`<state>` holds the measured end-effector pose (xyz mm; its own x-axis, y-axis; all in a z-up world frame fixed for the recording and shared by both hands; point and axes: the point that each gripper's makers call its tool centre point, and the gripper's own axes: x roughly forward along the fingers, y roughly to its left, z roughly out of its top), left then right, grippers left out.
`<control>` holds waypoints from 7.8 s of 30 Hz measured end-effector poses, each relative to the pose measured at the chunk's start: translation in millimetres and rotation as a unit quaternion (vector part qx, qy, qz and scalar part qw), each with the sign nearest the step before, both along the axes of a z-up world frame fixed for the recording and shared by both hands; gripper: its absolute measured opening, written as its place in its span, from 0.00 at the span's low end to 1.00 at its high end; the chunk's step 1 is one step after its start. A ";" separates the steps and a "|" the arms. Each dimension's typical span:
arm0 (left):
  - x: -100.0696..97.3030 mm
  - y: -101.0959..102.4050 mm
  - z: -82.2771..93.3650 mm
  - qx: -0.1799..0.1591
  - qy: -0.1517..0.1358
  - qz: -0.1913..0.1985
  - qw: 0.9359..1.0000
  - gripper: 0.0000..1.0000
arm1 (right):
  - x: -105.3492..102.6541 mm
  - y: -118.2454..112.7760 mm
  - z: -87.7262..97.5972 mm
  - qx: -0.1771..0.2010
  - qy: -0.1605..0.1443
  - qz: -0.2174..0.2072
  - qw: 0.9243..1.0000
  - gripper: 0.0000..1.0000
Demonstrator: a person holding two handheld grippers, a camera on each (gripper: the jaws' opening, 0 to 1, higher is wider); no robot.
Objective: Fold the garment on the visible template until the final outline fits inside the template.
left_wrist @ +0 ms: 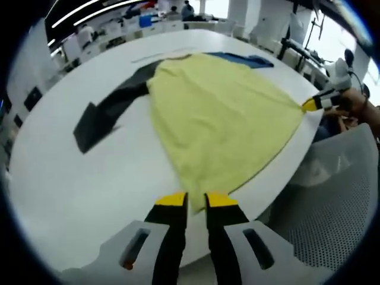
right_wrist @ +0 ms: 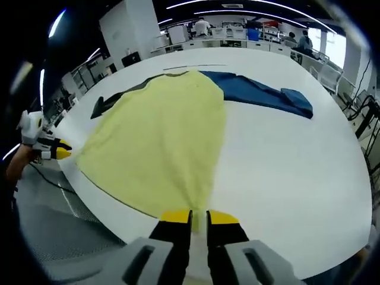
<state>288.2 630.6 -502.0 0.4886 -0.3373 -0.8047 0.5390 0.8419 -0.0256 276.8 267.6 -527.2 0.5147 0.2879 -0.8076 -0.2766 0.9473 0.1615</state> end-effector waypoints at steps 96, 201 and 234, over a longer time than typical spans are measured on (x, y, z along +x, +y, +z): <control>372.5 -65.8 -26.2 -0.048 -0.107 -0.048 0.992 0.15 | 349.3 88.6 -2.7 0.011 -0.113 0.217 0.969 0.09; 254.1 -62.7 9.2 -0.064 -0.134 -0.111 0.983 0.00 | 269.5 49.1 28.4 -0.056 -0.146 0.271 0.950 0.00; 366.1 -70.8 -21.1 -0.084 -0.094 0.049 0.991 0.00 | 368.2 31.5 11.4 0.014 -0.160 0.033 0.986 0.00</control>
<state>654.4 559.8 -523.1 0.6612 -0.4017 -0.6336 0.4631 0.8830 -0.0765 645.0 299.1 -515.8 0.7211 0.3489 -0.5985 -0.3787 0.9220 0.0813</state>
